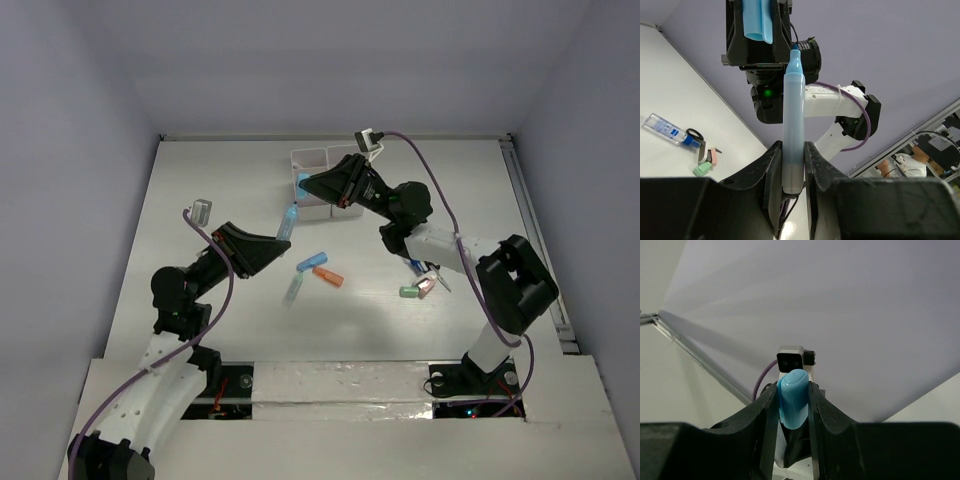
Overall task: Sort the stationery into containers
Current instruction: Close the pen cap on the pen.
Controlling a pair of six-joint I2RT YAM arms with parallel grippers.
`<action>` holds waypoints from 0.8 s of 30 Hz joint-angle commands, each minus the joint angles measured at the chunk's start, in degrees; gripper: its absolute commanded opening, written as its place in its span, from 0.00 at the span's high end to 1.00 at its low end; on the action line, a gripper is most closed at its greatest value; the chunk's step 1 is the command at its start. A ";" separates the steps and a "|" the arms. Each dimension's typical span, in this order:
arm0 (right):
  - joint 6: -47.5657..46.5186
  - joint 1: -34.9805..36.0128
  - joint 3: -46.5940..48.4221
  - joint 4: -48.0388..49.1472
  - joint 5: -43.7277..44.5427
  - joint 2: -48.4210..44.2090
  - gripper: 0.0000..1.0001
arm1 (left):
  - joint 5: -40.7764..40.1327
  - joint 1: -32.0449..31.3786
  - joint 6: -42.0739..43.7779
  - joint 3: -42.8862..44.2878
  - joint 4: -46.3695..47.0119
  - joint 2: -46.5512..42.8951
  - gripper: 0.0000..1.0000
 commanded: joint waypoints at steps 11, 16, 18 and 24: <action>0.09 1.95 4.16 24.51 -0.32 -1.05 0.85 | 1.06 0.17 -0.46 -0.29 4.59 1.40 1.00; 0.00 2.47 4.25 24.59 -0.32 -1.41 0.85 | 1.06 0.17 -0.28 -0.30 4.68 1.67 1.00; -0.09 2.47 4.34 24.51 -0.49 -1.49 0.85 | 1.06 0.17 -0.28 -0.29 4.77 1.84 1.00; -0.26 2.47 3.64 24.59 -0.67 -1.67 0.85 | 1.06 0.17 -0.46 -0.21 6.17 1.93 1.00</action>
